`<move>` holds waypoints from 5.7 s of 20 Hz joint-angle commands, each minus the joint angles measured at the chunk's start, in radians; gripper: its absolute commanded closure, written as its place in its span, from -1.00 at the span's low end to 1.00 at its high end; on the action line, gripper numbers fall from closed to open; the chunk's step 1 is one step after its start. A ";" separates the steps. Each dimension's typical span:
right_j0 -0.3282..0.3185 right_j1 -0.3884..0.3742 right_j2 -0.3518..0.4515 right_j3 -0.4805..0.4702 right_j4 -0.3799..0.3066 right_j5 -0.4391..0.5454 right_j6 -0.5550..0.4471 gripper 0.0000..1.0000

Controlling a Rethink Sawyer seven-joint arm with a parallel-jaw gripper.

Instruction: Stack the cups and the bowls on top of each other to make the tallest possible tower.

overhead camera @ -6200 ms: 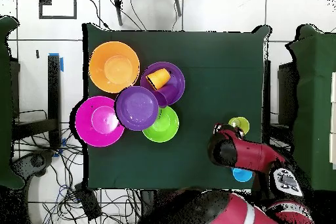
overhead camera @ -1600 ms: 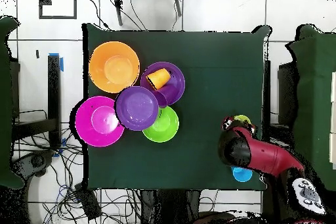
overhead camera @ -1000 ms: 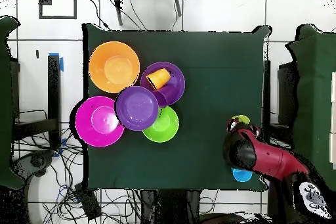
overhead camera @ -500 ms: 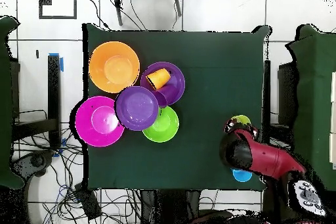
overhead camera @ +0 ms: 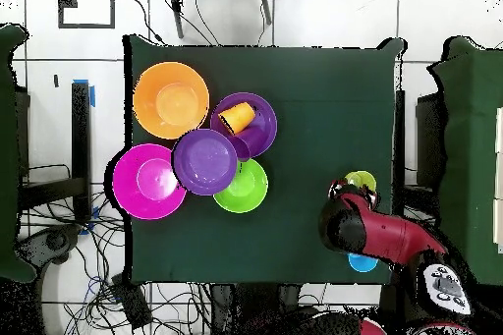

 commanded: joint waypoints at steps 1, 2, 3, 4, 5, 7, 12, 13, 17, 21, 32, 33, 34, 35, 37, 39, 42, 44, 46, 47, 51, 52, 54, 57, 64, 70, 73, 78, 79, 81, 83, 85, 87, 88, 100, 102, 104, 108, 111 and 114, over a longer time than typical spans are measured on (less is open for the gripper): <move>0.019 0.057 0.098 0.002 0.012 -0.032 0.133 -1.00; 0.051 0.068 0.064 -0.016 0.010 -0.009 0.119 -1.00; 0.068 0.077 0.042 -0.024 0.013 -0.018 0.122 -1.00; 0.084 0.087 0.020 -0.033 0.016 -0.027 0.125 -1.00; 0.072 0.085 0.031 -0.024 0.021 -0.028 0.132 -1.00; 0.026 0.071 0.084 0.006 0.023 -0.020 0.138 -1.00; -0.073 0.052 0.210 0.049 0.000 -0.005 0.119 -1.00; -0.077 0.053 0.213 0.048 -0.002 -0.012 0.120 -1.00; -0.075 0.035 0.212 0.046 -0.005 -0.002 0.110 -1.00; -0.055 0.037 0.200 0.040 0.009 0.004 0.119 -1.00; -0.066 0.103 0.202 -0.004 -0.011 -0.061 0.116 -1.00; -0.068 0.099 0.203 -0.003 -0.013 -0.058 0.113 -1.00; -0.069 0.095 0.203 0.000 -0.013 -0.057 0.113 -1.00; -0.069 0.091 0.203 0.003 -0.013 -0.053 0.113 -1.00; -0.074 0.090 0.212 0.006 -0.013 -0.044 0.109 -1.00; -0.084 0.099 0.231 0.003 -0.017 -0.034 0.101 -1.00; -0.102 0.136 0.259 -0.015 -0.026 -0.024 0.084 -1.00; -0.103 0.161 0.255 -0.032 -0.031 -0.033 0.080 -1.00; -0.101 0.169 0.251 -0.038 -0.033 -0.031 0.076 -1.00; -0.100 0.169 0.248 -0.038 -0.034 -0.033 0.076 -1.00; -0.114 0.169 0.267 -0.036 -0.046 -0.029 0.063 -1.00; -0.115 0.173 0.268 -0.038 -0.046 -0.032 0.064 -1.00; -0.110 0.174 0.261 -0.041 -0.048 -0.052 0.070 -1.00; -0.108 0.176 0.257 -0.045 -0.048 -0.071 0.075 -1.00; -0.132 0.139 0.279 -0.017 -0.058 -0.040 0.059 1.00; -0.131 0.124 0.283 -0.016 -0.051 -0.013 0.052 1.00; -0.123 0.117 0.278 -0.022 -0.045 -0.006 0.052 1.00; -0.063 0.111 0.191 -0.069 -0.041 -0.015 0.047 1.00; -0.069 0.105 0.195 -0.065 -0.044 -0.018 0.047 1.00; -0.076 0.085 0.199 -0.054 -0.054 -0.039 0.048 1.00; -0.087 0.046 0.214 -0.030 -0.052 0.000 0.040 1.00; -0.050 0.009 0.174 -0.026 -0.050 -0.014 0.047 1.00; -0.043 0.012 0.187 -0.054 -0.099 -0.076 0.020 1.00; -0.036 0.026 0.185 -0.090 -0.139 -0.142 0.001 1.00; -0.223 -0.133 0.526 0.041 -0.050 0.287 -0.034 1.00; -0.230 -0.175 0.545 0.080 -0.028 0.313 -0.021 1.00; -0.223 -0.218 0.546 0.109 -0.013 0.333 -0.010 1.00; -0.243 -0.259 0.580 0.139 0.021 0.416 -0.047 1.00; -0.239 -0.301 0.562 0.145 0.017 0.452 -0.065 1.00; -0.266 -0.327 0.581 0.161 0.031 0.488 -0.083 1.00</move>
